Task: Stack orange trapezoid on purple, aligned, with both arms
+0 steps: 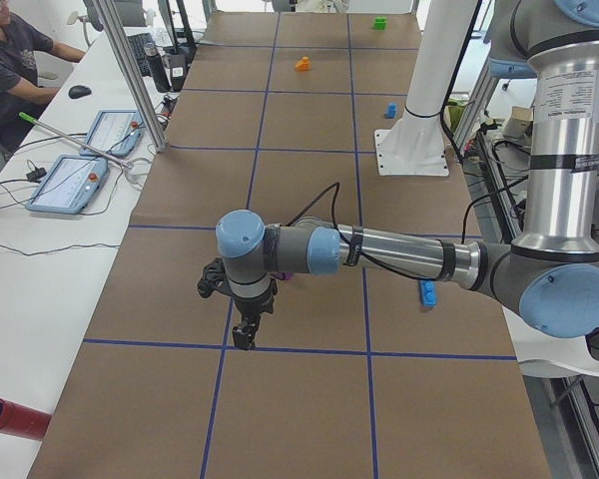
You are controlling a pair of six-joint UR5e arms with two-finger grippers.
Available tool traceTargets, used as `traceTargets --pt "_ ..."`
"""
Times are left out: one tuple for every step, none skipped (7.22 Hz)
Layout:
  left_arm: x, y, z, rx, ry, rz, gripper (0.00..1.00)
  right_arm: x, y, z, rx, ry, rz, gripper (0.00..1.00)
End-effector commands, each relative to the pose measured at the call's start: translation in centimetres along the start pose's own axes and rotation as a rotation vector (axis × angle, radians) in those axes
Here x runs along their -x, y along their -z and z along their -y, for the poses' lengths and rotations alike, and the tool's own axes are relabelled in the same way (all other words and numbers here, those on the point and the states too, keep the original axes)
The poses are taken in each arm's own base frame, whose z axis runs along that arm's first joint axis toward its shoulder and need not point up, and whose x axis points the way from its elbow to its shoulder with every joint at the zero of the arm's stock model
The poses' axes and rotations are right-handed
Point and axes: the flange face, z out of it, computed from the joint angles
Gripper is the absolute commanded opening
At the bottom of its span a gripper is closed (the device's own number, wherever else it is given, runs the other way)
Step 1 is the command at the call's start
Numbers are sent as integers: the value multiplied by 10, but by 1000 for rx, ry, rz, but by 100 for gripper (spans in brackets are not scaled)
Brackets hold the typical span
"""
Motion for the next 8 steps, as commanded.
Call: traceTargets --pt "-4 6 3 -12 -12 5 100 2 3 1 -7 6 0 100" --pt "-11 16 6 -27 -24 9 100 4 5 3 -10 7 2 100" --pt "-28 28 17 -61 -70 20 100 12 12 6 -24 20 3 100" --pt "-58 37 29 -82 -109 22 100 30 29 14 -58 55 -3 100" --pt "-87 50 43 -122 -126 22 100 39 37 21 -73 66 2 100" --pt "-120 35 58 -129 -173 4 100 35 33 17 -63 59 12 100" --pt "-157 10 69 -118 -144 -27 100 45 36 21 -80 89 53 100" --pt "-201 -13 78 -121 -57 -70 100 42 33 19 -110 119 60 100"
